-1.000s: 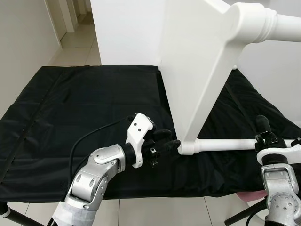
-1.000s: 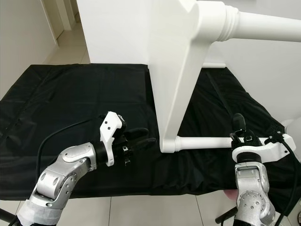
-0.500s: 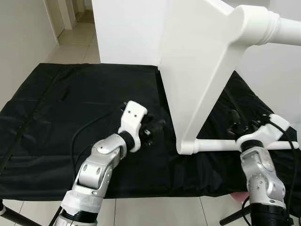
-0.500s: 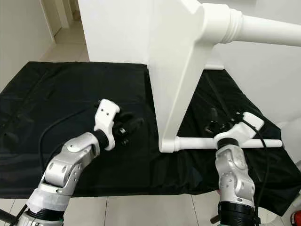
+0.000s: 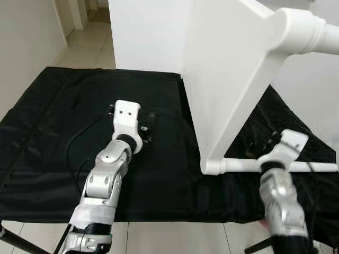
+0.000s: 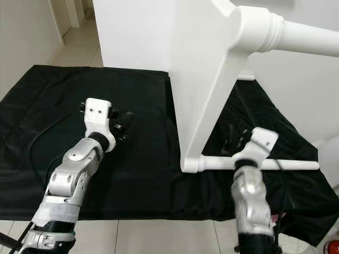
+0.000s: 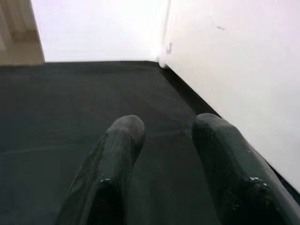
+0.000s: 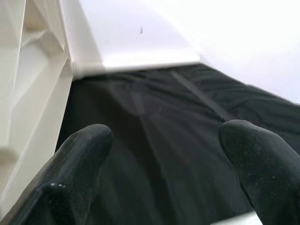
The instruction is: Building children table
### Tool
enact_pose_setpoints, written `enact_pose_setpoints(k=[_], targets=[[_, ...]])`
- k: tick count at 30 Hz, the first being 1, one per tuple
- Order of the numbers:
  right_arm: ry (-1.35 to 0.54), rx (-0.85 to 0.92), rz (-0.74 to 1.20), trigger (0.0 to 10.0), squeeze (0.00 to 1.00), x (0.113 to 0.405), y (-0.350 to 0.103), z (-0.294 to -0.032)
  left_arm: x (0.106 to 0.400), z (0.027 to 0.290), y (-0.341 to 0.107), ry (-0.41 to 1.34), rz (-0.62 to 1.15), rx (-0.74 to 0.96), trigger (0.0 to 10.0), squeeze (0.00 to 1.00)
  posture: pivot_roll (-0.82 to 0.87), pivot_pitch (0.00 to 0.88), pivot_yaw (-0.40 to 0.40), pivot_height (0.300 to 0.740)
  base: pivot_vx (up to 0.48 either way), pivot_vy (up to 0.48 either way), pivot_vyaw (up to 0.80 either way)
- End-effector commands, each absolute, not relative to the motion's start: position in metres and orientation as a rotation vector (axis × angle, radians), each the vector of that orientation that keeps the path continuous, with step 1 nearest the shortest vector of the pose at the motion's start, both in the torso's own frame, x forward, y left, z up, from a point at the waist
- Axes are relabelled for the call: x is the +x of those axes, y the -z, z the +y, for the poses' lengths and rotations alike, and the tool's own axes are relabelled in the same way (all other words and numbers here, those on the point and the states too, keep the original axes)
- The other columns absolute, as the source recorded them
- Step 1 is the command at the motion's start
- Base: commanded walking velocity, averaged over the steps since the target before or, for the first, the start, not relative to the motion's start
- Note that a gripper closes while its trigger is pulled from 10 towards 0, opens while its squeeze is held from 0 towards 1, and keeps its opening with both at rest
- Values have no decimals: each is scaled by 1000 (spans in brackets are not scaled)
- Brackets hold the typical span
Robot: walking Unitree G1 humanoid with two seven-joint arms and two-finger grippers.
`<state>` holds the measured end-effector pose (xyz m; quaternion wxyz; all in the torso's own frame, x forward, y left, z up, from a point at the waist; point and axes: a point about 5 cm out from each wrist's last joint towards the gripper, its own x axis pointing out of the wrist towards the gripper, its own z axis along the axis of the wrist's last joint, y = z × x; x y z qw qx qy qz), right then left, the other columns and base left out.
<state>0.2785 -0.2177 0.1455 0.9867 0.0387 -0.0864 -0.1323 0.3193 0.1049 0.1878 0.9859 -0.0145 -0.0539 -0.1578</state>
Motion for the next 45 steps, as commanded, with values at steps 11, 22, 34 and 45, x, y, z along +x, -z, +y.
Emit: enact_pose_setpoints(k=[11,22,34,45], targets=[[281,-8,-162,10000,0,223,-124,-199,289,116,-168,317,-132,-48,10000,0,-30,0,-35,740,0,0,0],[95,-5,-144,10000,1000,215,-118,-186,264,112,-164,489,-177,-78,10000,1000,-18,0,-42,740,0,0,0],[-128,19,-158,10000,1000,236,-126,-169,257,105,-168,488,-186,-20,10000,1000,8,0,-64,740,0,0,0],[-245,36,-147,10000,1000,244,-124,-157,254,101,-169,500,-193,-21,10000,1000,19,0,-84,740,0,0,0]])
